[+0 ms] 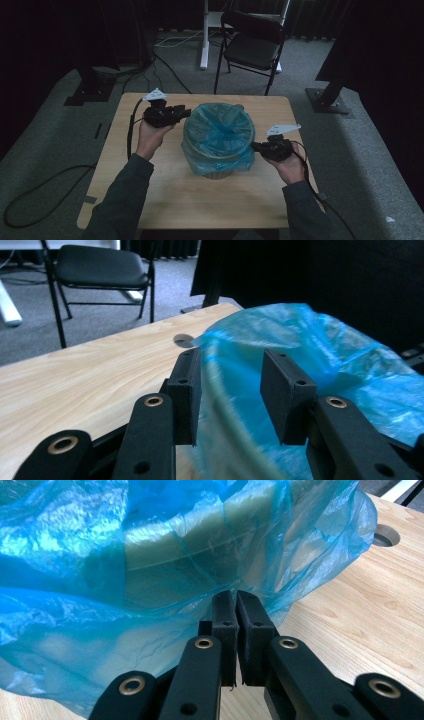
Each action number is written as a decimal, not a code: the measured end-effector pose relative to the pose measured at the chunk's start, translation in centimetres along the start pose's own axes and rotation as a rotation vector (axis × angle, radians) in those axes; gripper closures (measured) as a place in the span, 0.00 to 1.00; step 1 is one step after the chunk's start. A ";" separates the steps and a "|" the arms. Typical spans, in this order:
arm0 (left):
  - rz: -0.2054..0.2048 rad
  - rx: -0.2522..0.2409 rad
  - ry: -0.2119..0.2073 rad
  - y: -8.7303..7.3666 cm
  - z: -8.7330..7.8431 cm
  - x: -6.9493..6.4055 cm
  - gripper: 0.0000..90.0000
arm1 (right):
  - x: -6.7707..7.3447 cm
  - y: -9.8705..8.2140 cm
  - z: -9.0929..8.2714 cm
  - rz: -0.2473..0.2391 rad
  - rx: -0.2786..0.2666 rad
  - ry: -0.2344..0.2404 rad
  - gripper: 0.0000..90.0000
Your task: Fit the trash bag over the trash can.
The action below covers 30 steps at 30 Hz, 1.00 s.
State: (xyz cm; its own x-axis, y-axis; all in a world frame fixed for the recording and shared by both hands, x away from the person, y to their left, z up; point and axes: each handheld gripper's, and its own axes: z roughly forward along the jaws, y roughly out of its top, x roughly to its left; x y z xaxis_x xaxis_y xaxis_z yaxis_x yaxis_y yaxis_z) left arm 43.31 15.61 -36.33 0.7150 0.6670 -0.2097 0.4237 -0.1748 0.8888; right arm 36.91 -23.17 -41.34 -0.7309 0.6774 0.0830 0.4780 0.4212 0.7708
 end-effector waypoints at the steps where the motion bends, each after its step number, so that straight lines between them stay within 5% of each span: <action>1: 0.012 -0.001 -0.004 0.3 0.1 -0.3 0.67 | 0.0 0.0 0.0 0.000 -0.001 0.001 0.97; 13: 0.110 0.026 -0.090 2.5 1.6 -3.5 0.67 | 0.0 0.1 0.0 -0.002 -0.009 0.009 0.96; 14: 0.113 0.022 -0.125 2.8 1.8 -3.9 0.67 | 0.0 0.1 0.0 -0.002 -0.009 0.009 0.96; 30: 0.215 0.086 -0.202 4.5 4.6 -7.2 0.67 | 0.2 0.1 0.2 -0.006 -0.015 0.026 0.95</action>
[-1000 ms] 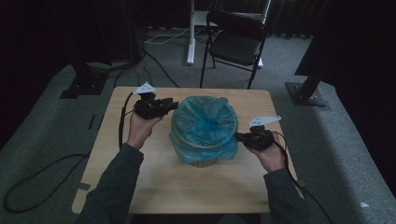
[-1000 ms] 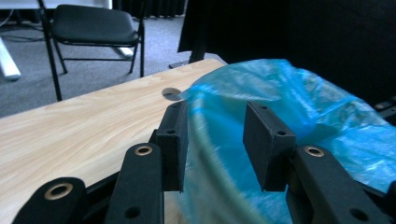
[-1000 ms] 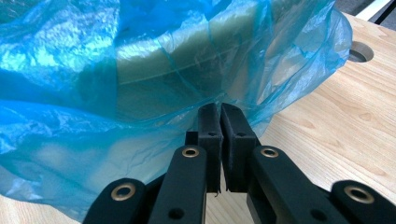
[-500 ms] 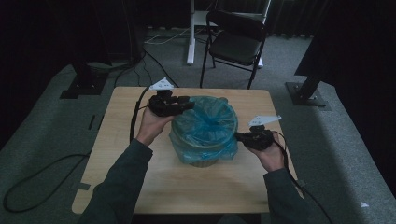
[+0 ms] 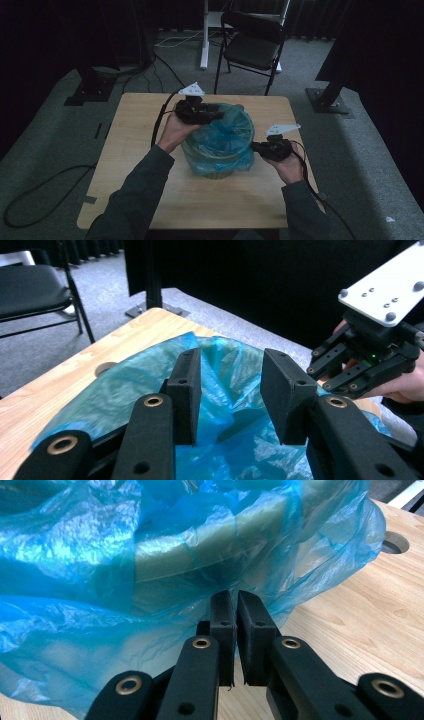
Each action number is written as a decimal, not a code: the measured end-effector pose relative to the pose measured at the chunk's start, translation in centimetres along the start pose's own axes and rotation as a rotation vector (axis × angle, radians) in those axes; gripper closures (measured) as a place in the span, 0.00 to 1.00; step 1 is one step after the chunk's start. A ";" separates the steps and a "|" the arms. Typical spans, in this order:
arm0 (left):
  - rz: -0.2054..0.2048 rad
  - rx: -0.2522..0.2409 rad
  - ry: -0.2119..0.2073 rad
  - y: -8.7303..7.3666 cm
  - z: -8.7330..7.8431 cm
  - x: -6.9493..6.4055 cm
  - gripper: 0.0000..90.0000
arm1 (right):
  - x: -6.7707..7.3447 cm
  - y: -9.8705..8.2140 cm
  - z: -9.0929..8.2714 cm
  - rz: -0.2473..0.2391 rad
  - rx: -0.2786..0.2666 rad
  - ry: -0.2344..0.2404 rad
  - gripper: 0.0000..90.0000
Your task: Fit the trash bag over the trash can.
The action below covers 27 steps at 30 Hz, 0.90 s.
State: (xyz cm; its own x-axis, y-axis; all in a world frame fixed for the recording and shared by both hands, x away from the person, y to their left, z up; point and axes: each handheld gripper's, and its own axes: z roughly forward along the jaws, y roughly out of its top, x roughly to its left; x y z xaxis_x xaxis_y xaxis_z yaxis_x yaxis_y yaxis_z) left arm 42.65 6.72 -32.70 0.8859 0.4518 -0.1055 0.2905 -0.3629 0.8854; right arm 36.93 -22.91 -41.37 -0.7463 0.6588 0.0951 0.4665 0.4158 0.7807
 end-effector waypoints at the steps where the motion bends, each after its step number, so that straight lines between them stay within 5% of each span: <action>1: 0.005 0.004 -0.003 0.1 0.2 -0.1 0.67 | 0.0 0.0 0.1 -0.003 0.002 0.000 0.95; 19: 0.074 0.108 -0.023 0.2 2.4 -0.9 0.66 | 0.0 -0.2 0.0 0.002 0.000 0.000 0.95; 27: 0.158 0.170 -0.052 0.9 3.5 -1.6 0.65 | -0.1 -0.3 -0.2 0.008 -0.005 -0.001 0.95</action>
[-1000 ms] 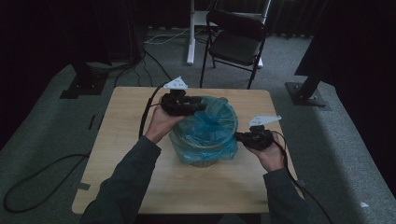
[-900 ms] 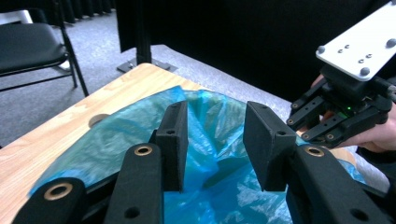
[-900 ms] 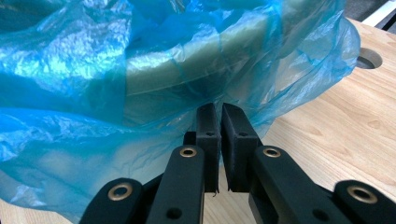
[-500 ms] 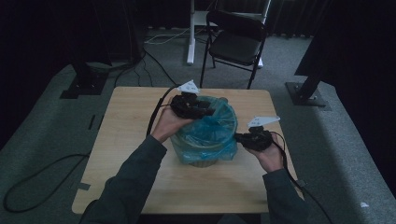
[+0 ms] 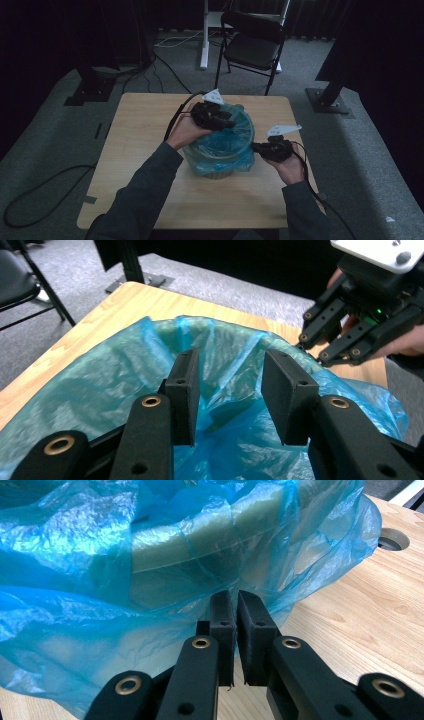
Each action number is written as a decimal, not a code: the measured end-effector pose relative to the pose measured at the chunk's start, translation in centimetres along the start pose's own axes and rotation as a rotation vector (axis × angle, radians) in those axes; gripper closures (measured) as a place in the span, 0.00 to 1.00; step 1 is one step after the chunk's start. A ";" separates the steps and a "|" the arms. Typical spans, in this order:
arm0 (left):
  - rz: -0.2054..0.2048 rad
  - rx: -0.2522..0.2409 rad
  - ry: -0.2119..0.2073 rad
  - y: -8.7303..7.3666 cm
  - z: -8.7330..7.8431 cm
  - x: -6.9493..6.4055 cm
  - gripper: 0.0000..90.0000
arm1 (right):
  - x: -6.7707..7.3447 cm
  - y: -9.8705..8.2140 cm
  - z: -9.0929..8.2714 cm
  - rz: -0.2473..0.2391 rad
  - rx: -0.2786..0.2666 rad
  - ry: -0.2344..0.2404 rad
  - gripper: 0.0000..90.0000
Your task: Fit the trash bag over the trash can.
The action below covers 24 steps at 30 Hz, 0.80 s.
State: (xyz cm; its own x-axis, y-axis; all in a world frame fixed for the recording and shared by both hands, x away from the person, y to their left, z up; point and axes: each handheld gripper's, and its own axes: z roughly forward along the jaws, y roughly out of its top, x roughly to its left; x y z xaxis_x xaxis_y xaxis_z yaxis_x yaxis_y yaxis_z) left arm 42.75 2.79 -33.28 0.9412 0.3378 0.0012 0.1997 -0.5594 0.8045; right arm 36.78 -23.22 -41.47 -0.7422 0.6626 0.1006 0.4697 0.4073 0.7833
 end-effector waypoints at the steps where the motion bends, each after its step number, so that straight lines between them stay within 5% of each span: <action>1: 0.010 0.011 -0.002 0.1 0.1 -0.1 0.65 | 0.0 0.0 0.0 0.001 0.000 0.000 0.95; 9: 0.088 0.132 -0.008 0.5 1.9 -0.4 0.65 | -0.1 -0.1 -0.1 0.000 -0.002 0.000 0.95; 16: 0.096 0.196 -0.003 0.7 3.1 -0.3 0.65 | -0.1 -0.1 -0.1 0.001 0.000 -0.001 0.95; 24: 0.091 0.264 0.095 0.5 4.3 0.2 0.66 | -0.2 -0.2 -0.2 0.005 0.000 -0.001 0.95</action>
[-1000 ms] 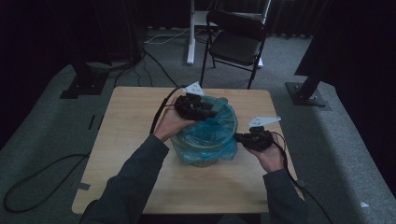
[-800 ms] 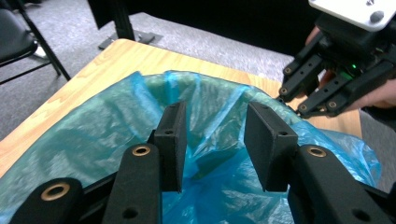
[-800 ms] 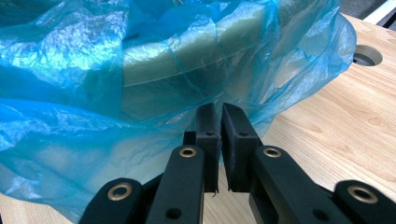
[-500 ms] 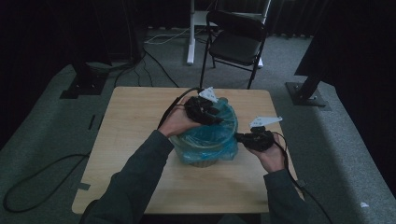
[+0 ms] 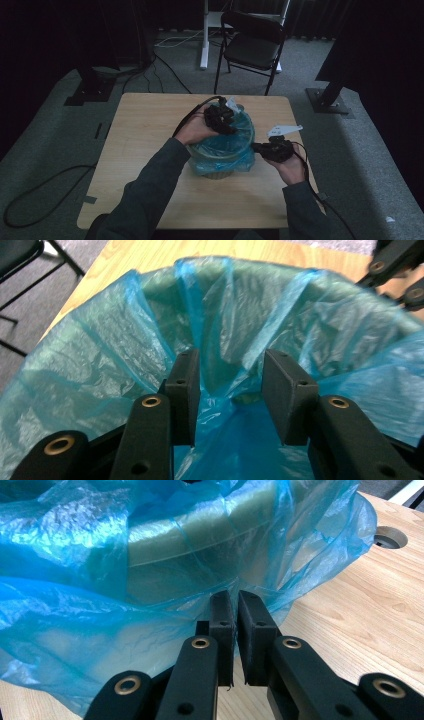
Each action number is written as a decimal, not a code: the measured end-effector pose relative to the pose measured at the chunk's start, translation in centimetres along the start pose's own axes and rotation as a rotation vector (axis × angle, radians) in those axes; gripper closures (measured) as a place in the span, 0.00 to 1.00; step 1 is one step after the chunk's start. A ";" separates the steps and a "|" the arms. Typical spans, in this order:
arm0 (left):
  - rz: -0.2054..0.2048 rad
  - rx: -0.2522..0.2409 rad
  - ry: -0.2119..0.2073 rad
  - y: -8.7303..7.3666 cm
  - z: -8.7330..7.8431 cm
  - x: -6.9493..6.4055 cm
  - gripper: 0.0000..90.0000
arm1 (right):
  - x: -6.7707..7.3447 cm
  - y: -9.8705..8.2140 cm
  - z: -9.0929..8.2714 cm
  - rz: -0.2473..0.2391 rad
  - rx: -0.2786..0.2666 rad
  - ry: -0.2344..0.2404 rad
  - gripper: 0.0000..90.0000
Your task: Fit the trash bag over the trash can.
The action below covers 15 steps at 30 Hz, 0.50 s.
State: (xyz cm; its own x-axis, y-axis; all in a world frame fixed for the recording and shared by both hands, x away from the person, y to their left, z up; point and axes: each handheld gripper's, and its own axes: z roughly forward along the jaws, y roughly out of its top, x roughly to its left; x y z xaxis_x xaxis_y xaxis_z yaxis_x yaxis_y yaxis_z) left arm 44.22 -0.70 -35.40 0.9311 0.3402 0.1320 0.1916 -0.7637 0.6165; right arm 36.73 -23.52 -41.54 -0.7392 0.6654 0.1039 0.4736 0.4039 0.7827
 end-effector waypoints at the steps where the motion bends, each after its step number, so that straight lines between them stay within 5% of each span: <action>1: -0.007 0.005 0.013 0.0 0.1 0.1 0.66 | 0.0 0.0 0.0 0.002 -0.001 0.001 0.95; 15: -0.100 0.066 0.155 -0.3 0.7 1.6 0.66 | -0.1 -0.1 0.0 0.004 0.000 -0.002 0.94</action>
State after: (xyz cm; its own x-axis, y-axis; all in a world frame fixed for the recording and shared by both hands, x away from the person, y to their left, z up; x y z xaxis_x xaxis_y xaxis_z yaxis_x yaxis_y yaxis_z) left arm 45.89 -0.24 -35.91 0.8480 0.4933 0.1937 0.3058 -0.7540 0.5813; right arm 36.74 -23.63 -41.65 -0.7364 0.6682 0.1060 0.4768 0.4013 0.7820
